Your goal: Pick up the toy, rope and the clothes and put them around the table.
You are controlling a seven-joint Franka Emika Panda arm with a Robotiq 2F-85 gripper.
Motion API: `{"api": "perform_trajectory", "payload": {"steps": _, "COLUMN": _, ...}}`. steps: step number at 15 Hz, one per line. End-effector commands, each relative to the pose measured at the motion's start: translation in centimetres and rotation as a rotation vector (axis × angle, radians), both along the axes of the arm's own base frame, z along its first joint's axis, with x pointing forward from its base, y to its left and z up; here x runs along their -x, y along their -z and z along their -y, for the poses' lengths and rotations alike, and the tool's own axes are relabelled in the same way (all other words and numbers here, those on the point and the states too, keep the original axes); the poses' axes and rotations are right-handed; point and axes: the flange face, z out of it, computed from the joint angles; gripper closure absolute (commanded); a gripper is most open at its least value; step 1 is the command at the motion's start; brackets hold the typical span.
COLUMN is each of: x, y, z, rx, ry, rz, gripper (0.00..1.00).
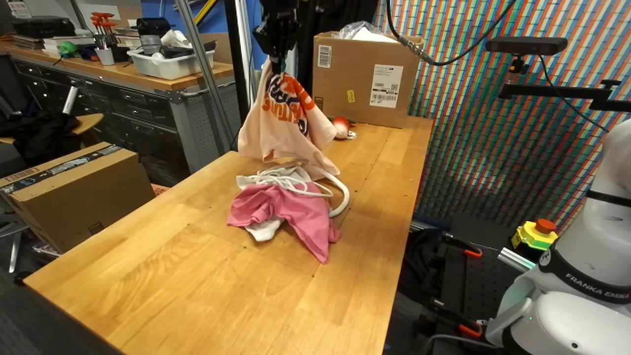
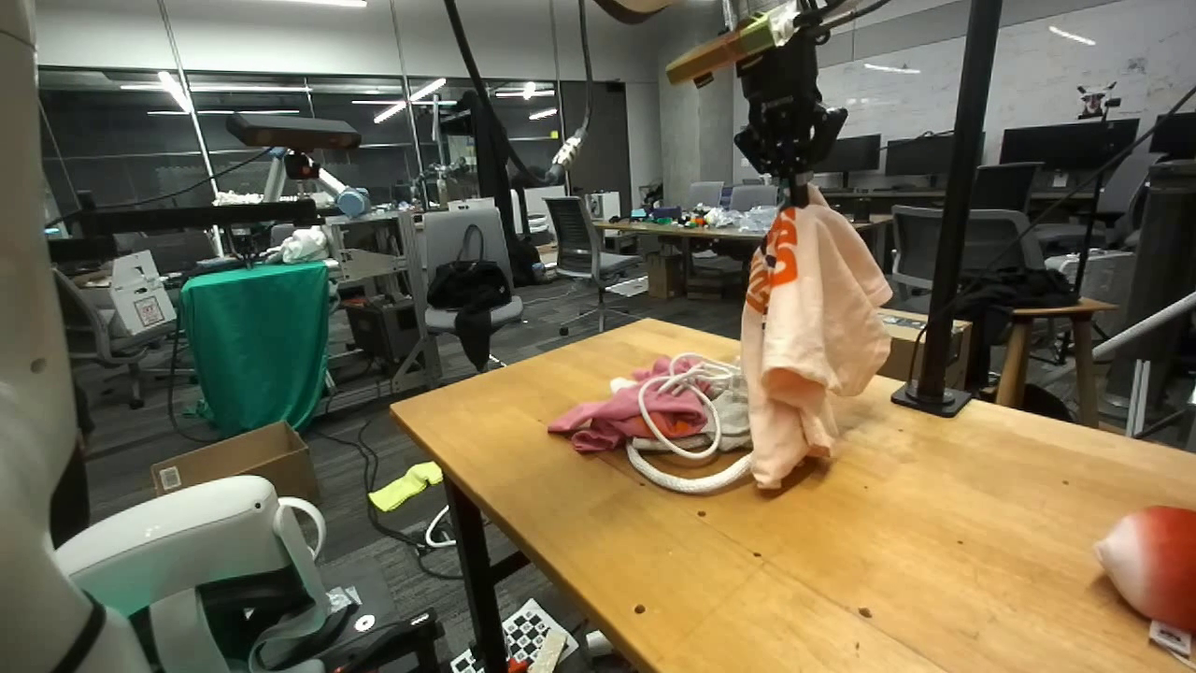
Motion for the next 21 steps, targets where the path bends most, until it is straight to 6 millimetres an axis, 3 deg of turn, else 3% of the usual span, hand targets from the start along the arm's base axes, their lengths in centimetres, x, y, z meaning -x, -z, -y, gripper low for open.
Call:
{"api": "perform_trajectory", "payload": {"steps": 1, "x": 0.2, "y": -3.3, "z": -1.7, "rx": -0.005, "ry": 0.008, "rz": 0.014, "gripper": 0.92}}
{"api": "perform_trajectory", "payload": {"steps": 8, "x": 0.7, "y": -7.4, "z": -5.8, "rx": -0.017, "ry": -0.015, "rz": 0.053, "gripper": 0.92}}
{"api": "perform_trajectory", "payload": {"steps": 12, "x": 1.2, "y": -8.8, "z": -9.2, "rx": -0.013, "ry": -0.054, "rz": 0.034, "gripper": 0.92}}
{"api": "perform_trajectory", "payload": {"steps": 16, "x": 1.2, "y": -7.7, "z": -13.9, "rx": 0.023, "ry": -0.119, "rz": -0.032, "gripper": 0.92}}
{"api": "perform_trajectory", "payload": {"steps": 21, "x": 1.4, "y": -5.4, "z": -21.4, "rx": 0.047, "ry": -0.24, "rz": -0.071, "gripper": 0.92}}
